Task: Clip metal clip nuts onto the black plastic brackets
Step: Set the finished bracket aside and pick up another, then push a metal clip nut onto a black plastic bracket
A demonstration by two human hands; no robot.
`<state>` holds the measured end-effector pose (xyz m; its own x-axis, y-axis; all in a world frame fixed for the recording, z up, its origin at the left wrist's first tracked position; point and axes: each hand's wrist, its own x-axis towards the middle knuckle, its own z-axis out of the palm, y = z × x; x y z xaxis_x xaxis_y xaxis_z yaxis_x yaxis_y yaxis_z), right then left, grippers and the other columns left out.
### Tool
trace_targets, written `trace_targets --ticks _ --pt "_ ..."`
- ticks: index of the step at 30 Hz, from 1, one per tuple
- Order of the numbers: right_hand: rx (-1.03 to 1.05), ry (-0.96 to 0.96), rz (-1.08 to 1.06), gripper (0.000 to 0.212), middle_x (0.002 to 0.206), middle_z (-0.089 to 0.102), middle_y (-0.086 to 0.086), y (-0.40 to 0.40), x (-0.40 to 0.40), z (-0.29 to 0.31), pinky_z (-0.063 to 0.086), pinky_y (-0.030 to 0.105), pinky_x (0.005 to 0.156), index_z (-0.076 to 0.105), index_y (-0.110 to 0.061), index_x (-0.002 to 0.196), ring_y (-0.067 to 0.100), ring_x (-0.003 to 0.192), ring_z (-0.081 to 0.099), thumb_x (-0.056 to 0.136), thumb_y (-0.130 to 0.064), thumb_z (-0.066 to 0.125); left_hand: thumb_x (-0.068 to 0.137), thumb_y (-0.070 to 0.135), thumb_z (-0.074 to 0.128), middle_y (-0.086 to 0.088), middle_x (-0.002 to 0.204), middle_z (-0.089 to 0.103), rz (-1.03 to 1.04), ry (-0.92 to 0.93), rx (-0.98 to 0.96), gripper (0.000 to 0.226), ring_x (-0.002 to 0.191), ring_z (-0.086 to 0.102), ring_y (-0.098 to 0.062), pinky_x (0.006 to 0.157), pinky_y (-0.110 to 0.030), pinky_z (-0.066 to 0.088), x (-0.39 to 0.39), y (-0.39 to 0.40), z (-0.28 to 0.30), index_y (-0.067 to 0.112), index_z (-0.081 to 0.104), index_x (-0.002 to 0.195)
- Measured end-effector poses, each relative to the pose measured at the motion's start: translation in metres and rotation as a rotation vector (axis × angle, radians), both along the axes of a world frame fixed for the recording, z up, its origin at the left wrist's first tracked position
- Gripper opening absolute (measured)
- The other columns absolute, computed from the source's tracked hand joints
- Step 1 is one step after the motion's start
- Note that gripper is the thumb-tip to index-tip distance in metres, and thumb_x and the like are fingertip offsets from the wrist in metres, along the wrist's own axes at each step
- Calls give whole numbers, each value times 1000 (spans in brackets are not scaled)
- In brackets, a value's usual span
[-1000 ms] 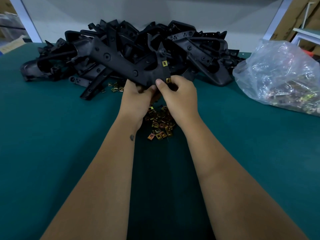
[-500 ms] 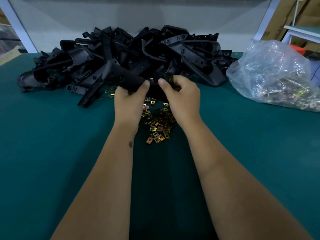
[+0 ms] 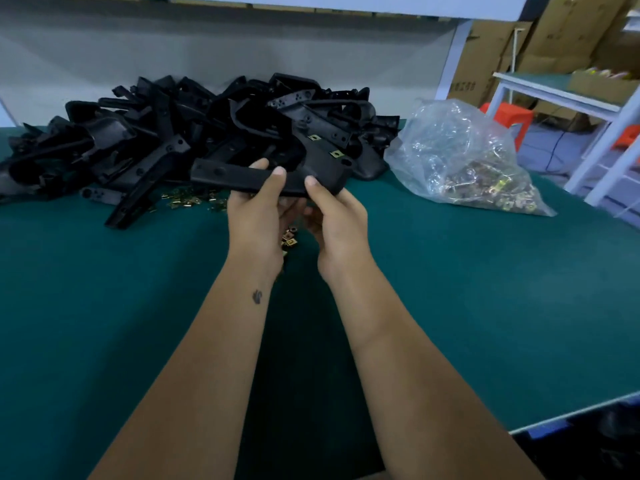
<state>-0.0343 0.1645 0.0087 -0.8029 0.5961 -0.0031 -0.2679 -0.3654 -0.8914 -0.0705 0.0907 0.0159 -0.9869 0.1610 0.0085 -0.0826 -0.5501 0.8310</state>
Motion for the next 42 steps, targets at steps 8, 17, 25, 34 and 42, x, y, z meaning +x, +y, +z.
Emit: trace_targets --ticks 8,17,25,34,42 --pt "-189 59 -234 10 82 67 1 53 72 7 47 25 61 70 -18 87 12 62 56 91 -10 67 95 11 63 -9 112 70 -116 -64 -55 16 93 66 -23 70 -29 57 72 70 10 20 70 106" --pt "-176 180 -732 13 70 57 -1 166 208 10 38 21 47 62 -15 83 9 46 43 95 -10 62 95 5 60 -3 84 66 -489 6 -20 15 78 67 -20 68 -26 57 167 158 22 15 60 83" --pt "-228 48 -1341 15 84 66 4 219 351 -49 49 31 64 63 -11 93 18 69 62 101 -19 54 94 -1 59 -3 91 60 -1006 212 -375 22 71 64 -11 61 -21 58 311 218 -32 18 62 83" --pt "-66 -736 -1260 30 111 65 10 212 434 -131 44 36 77 61 -8 122 24 92 61 100 -28 56 99 31 55 18 104 59 -1460 600 -979 13 95 59 -5 73 -18 45 344 186 -136 41 54 108" --pt "140 -1215 -1307 68 153 29 17 222 423 -86 25 49 112 27 -14 152 37 138 26 92 -23 58 100 29 51 13 108 66 -1401 611 -819 21 99 63 -6 84 -26 47 325 198 -90 46 59 91"
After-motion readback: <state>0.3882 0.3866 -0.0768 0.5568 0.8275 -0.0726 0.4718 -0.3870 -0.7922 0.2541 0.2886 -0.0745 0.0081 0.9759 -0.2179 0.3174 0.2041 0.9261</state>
